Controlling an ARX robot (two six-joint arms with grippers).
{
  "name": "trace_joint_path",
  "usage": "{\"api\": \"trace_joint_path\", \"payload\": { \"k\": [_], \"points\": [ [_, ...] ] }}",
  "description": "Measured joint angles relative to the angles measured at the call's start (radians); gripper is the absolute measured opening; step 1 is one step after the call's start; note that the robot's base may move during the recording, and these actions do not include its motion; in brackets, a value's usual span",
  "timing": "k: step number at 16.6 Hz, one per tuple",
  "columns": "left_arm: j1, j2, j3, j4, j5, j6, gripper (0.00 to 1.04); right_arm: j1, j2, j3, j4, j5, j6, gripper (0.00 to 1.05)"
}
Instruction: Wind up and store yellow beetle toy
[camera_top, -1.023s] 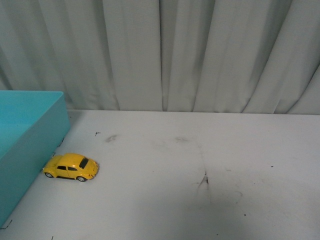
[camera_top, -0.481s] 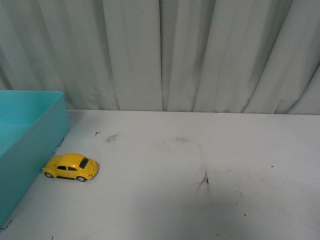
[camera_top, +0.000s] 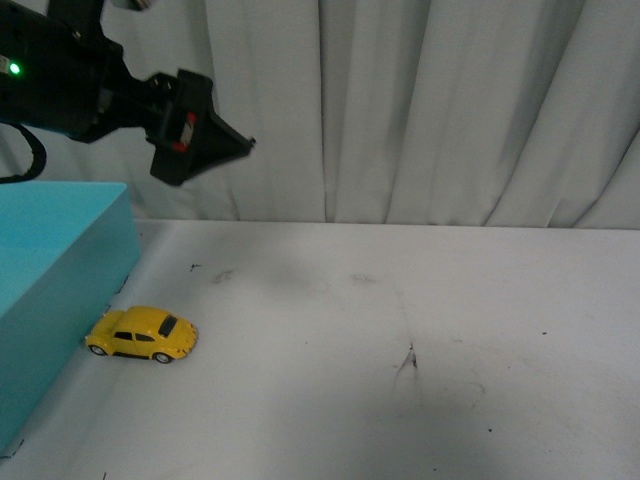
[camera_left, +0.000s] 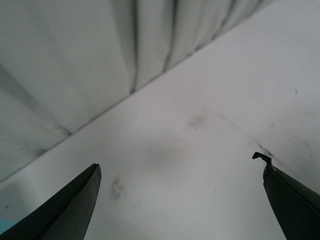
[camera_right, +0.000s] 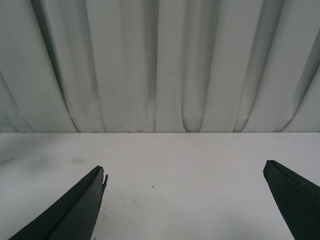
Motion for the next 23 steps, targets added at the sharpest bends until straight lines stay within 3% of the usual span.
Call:
{"api": "trace_joint_path", "payload": {
  "k": [4, 9, 15, 19, 23],
  "points": [
    [-0.010, 0.116, 0.079, -0.269, -0.088, 0.364, 0.98, 0.000, 0.000, 0.000, 0.000, 0.000, 0.000, 0.98],
    [-0.024, 0.260, 0.165, -0.449, -0.211, 0.691, 0.98, 0.000, 0.000, 0.000, 0.000, 0.000, 0.000, 0.98],
    [-0.033, 0.380, 0.229, -0.501, -0.312, 0.867, 0.98, 0.000, 0.000, 0.000, 0.000, 0.000, 0.000, 0.98],
    [-0.006, 0.434, 0.263, -0.516, -0.413, 0.970, 0.98, 0.000, 0.000, 0.000, 0.000, 0.000, 0.000, 0.98],
    [0.017, 0.466, 0.301, -0.570, -0.455, 1.039, 0.98, 0.000, 0.000, 0.000, 0.000, 0.000, 0.000, 0.98]
  ]
}}
